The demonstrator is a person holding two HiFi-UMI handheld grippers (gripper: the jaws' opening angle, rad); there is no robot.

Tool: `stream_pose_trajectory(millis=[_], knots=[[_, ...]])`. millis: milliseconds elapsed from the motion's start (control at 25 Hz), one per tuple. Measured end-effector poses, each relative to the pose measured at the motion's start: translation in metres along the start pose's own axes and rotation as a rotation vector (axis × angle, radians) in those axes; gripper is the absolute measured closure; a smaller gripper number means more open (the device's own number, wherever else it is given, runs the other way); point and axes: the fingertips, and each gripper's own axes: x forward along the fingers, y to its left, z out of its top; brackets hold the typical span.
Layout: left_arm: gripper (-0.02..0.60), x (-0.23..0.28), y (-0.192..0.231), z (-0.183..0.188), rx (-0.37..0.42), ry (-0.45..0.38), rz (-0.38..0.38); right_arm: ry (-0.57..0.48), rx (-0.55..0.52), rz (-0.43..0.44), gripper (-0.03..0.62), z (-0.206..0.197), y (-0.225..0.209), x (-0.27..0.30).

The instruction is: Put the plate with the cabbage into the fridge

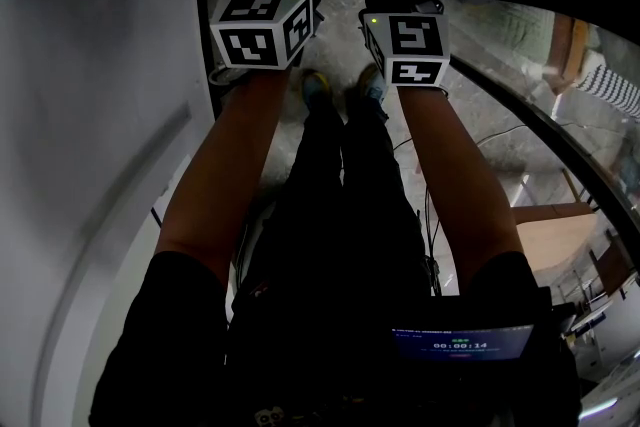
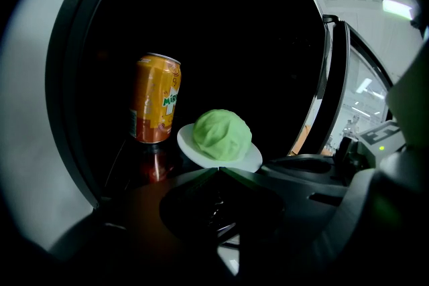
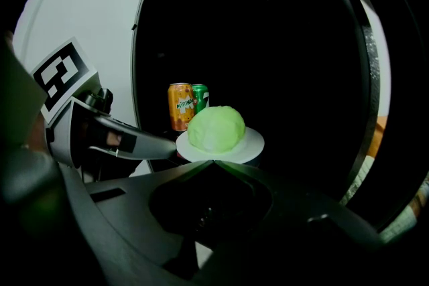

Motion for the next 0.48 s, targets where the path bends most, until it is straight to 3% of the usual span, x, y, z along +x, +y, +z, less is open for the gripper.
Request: stream_pose_trajectory(millis=[480], knots=[[0.572, -0.0047, 0.0059, 0.0004, -0.015, -0.013, 0.001, 0.004, 0.024, -0.024, 0.589, 0.0003, -0.0055, -0.0060]])
